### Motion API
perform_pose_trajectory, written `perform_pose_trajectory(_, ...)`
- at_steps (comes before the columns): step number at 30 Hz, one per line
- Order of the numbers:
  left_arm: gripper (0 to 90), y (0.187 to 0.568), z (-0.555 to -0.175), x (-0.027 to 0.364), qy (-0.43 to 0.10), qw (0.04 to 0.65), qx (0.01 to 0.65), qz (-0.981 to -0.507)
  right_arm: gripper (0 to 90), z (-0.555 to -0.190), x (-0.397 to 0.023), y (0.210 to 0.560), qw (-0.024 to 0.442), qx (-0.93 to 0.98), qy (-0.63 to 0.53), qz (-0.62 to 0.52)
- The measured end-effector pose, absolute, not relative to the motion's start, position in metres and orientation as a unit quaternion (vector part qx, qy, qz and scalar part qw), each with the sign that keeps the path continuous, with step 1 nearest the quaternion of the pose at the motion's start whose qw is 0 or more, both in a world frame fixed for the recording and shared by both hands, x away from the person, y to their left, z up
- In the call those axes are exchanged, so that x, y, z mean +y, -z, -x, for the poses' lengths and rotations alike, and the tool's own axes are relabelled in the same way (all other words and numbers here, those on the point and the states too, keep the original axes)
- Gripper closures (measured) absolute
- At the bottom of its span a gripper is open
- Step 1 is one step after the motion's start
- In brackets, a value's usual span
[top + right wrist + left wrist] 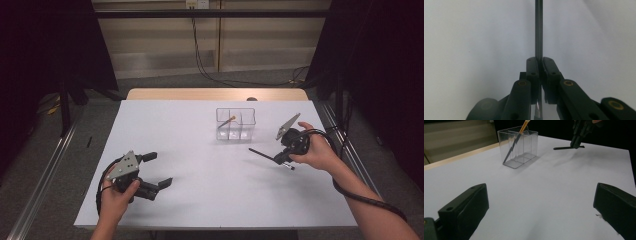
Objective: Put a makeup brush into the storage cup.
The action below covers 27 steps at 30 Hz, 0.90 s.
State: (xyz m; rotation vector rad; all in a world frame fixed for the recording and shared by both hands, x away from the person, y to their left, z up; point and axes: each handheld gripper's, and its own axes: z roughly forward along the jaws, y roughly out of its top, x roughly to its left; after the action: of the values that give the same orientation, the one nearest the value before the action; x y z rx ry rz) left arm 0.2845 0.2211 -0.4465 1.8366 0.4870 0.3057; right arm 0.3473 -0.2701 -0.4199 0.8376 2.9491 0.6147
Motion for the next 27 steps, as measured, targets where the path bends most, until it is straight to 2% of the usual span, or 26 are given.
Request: perform_pose_trajectory(27,0.0,0.448,-0.288,0.212,-0.120,0.571,0.201,-0.787,84.8,-0.328,-0.212,0.409,-0.002,0.960,-0.216,-0.179)
